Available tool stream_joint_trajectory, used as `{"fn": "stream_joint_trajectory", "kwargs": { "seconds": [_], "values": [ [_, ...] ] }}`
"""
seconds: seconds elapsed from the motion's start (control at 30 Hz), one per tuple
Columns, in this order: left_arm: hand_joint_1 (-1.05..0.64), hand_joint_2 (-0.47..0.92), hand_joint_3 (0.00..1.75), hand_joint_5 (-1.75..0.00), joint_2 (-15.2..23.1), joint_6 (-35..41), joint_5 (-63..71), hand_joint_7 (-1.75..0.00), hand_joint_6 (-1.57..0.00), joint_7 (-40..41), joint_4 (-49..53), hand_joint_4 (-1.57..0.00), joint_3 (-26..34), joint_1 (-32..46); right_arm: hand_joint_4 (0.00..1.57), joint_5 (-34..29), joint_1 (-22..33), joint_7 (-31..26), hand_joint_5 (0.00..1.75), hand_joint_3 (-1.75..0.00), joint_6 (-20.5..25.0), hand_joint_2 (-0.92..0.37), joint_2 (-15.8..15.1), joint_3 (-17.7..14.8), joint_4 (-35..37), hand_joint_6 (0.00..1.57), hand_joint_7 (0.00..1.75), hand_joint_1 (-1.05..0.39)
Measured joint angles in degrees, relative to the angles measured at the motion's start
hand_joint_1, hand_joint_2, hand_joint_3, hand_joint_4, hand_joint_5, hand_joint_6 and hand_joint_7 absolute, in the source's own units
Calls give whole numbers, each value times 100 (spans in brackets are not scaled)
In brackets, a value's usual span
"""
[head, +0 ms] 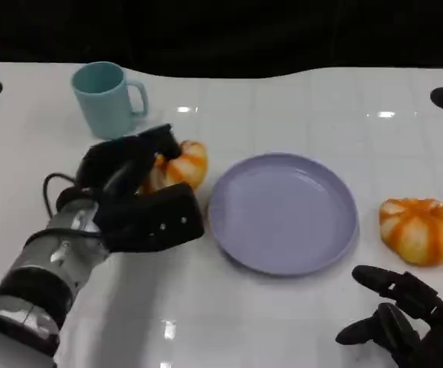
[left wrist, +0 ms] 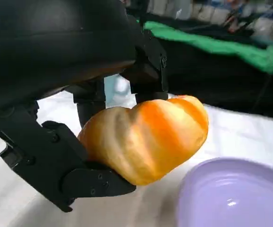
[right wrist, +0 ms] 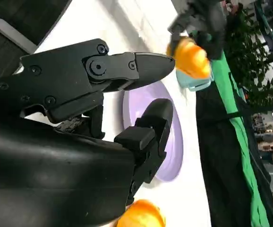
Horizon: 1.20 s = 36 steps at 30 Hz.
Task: Grasp the bread from the table and place it into the plate.
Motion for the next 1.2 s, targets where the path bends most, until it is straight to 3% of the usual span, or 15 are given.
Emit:
{"fn": "stream_joint_trajectory", "kwargs": {
  "seconds": [0.23, 0.67, 0.9, 1.2],
  "values": [
    [-18, 47, 131, -175, -309, -533, 83, -175, -74, -109, -248, -92, -157, -320, 75, 0, -1, 0, 111, -29, 1, -92, -2, 5, 14, 79, 65, -75],
    [-15, 53, 124, -175, -477, -787, 126, -175, -75, -307, -264, -95, -354, -384, 74, -56, -5, -40, 112, -29, 0, -92, -5, 24, 14, 79, 66, -76],
    [-17, 63, 101, -175, -608, -813, 197, -175, -71, -604, 0, -91, -525, -614, 72, -58, -2, -98, 113, -27, 84, -92, -6, 22, -7, 78, 66, -74],
    [-16, 67, 93, -175, -861, -620, 352, -174, -71, -607, 411, -90, -670, -881, 73, -60, -2, -90, 114, -28, 83, -92, -9, 24, -8, 78, 66, -74]
  ]
}}
